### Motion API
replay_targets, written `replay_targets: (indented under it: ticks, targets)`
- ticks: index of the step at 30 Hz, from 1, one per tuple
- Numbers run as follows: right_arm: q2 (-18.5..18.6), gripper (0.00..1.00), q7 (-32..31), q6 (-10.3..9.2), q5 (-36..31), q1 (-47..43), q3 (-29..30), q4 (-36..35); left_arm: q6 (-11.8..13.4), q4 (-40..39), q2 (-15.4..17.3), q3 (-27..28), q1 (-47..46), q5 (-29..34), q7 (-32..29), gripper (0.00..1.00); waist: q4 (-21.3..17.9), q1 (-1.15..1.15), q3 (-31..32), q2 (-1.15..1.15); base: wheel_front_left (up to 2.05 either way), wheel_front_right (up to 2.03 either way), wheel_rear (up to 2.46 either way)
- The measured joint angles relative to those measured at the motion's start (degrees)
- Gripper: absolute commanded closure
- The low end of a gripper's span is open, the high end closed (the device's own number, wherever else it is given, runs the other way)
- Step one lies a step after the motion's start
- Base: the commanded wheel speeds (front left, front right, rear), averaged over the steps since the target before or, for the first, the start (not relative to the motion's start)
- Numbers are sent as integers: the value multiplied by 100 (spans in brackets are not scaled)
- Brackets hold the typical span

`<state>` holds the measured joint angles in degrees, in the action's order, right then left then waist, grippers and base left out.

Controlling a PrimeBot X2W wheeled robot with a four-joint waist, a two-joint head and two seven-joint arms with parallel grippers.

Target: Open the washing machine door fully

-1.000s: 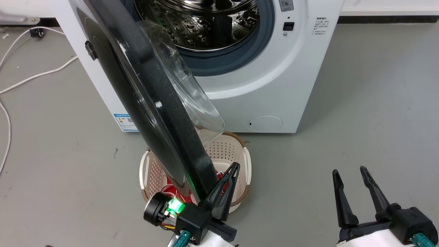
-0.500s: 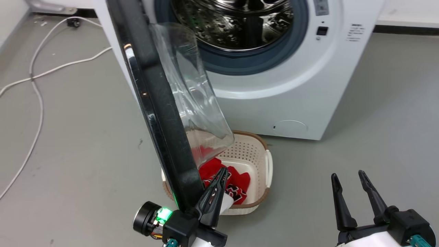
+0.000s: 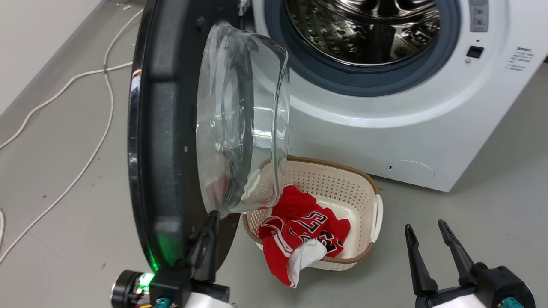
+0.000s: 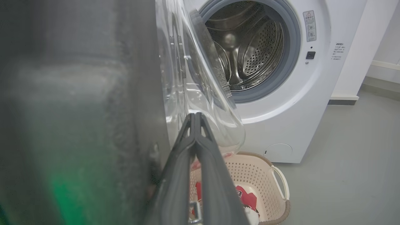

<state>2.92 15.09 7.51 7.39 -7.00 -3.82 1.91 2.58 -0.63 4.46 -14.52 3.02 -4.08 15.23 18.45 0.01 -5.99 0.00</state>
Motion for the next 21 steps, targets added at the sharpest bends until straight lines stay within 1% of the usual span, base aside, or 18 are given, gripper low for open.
replay_targets:
  ticks: [4, 6, 9, 12, 17, 21]
  targets:
    - [0, 0, 0, 0, -54, 3, -2, 12, 20, 2, 27, 394, 119, -75, 0, 100, 143, 0, -36, 0, 0, 0, 0]
    - [0, 0, 0, 0, -82, 11, 8, 15, 58, -9, 31, 700, 124, -197, -1, 100, 174, 0, -67, 0, 0, 0, 0]
    - [0, 0, 0, 0, -103, 33, 5, 15, 42, -20, 36, 1122, 125, -296, 0, 100, 185, 0, -121, 0, 0, 0, 0]
    - [0, 0, 0, 0, -136, 79, 0, 21, -49, 42, 8, 1569, 46, -446, -1, 100, 175, 0, -192, 0, 0, 0, 0]
    - [0, 0, 0, 0, -232, 113, -34, 32, -191, 287, 11, 2285, -259, -515, 0, 100, 128, 0, -358, 0, 0, 0, 0]
    - [0, 0, 0, 0, -292, 208, -46, 36, -216, 600, -5, 2863, -597, -533, 0, 100, 62, 0, -526, 0, 0, 0, 0]
